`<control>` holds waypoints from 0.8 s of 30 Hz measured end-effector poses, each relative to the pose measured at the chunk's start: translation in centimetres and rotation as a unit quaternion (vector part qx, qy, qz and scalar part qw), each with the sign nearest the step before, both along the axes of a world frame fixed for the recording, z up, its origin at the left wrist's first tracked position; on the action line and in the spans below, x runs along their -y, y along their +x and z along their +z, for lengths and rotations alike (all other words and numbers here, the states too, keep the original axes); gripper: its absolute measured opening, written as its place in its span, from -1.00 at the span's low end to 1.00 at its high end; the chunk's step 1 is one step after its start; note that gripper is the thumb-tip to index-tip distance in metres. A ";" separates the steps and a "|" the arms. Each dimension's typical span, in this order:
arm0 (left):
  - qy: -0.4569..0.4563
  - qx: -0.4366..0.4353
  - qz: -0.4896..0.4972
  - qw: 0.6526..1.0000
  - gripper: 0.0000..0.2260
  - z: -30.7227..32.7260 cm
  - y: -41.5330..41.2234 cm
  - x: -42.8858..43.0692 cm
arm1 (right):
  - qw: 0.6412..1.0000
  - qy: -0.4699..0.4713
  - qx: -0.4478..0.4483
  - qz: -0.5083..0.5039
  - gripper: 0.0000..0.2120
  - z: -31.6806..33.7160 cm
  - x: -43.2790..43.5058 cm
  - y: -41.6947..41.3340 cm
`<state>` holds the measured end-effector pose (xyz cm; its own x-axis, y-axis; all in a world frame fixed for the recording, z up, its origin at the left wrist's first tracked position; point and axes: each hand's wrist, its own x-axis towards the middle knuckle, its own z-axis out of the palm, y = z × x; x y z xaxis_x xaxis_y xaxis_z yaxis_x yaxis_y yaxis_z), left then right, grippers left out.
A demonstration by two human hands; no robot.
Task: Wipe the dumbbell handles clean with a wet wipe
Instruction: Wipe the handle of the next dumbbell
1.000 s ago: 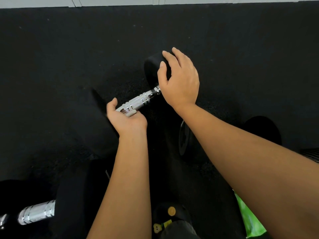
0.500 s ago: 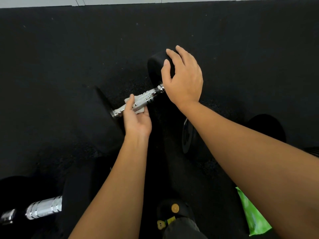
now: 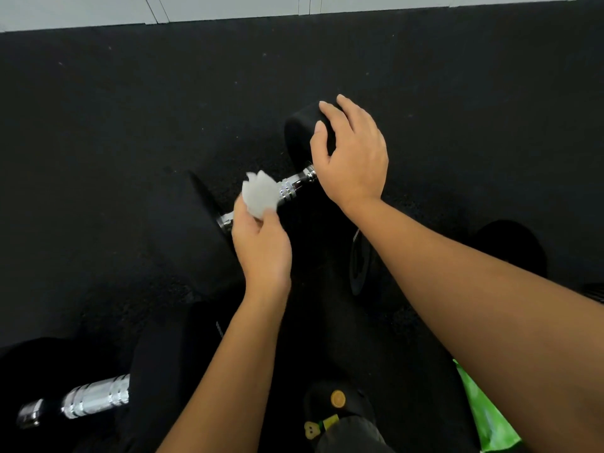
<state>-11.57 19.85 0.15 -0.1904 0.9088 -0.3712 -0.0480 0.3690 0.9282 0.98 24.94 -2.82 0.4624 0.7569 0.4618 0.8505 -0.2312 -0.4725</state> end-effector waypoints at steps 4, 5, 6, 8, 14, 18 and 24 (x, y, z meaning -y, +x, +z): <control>0.167 -0.239 -0.137 0.947 -0.56 -0.9 -0.1 -2.5 | 1.000 -0.005 0.002 -0.002 -0.62 0.1 0.1 -0.1; 0.189 -0.260 -0.193 0.927 -0.56 -1.6 0.5 -3.3 | 1.000 -0.012 0.002 0.001 -0.62 0.2 0.1 -0.1; 0.197 -0.296 -0.251 0.900 -0.56 -2.3 1.1 -4.1 | 1.000 -0.018 0.002 0.003 -0.62 0.3 0.2 0.0; 0.203 -0.387 -0.356 0.826 -0.54 -3.4 2.2 -5.3 | 1.000 -0.024 0.003 0.004 -0.61 0.4 0.2 0.0; 0.213 -0.579 -0.476 0.626 -0.42 -3.7 1.5 -4.9 | 1.000 -0.028 0.003 0.009 -0.61 0.4 0.2 0.1; 0.192 -0.632 -0.464 0.590 -0.42 -2.9 -0.5 -5.2 | 0.999 -0.033 0.000 0.012 -0.61 0.5 0.3 -0.1; 0.101 -0.638 -0.478 0.595 -0.62 -0.3 -1.0 -5.1 | 0.999 -0.037 0.006 0.009 -0.59 0.6 0.2 -0.1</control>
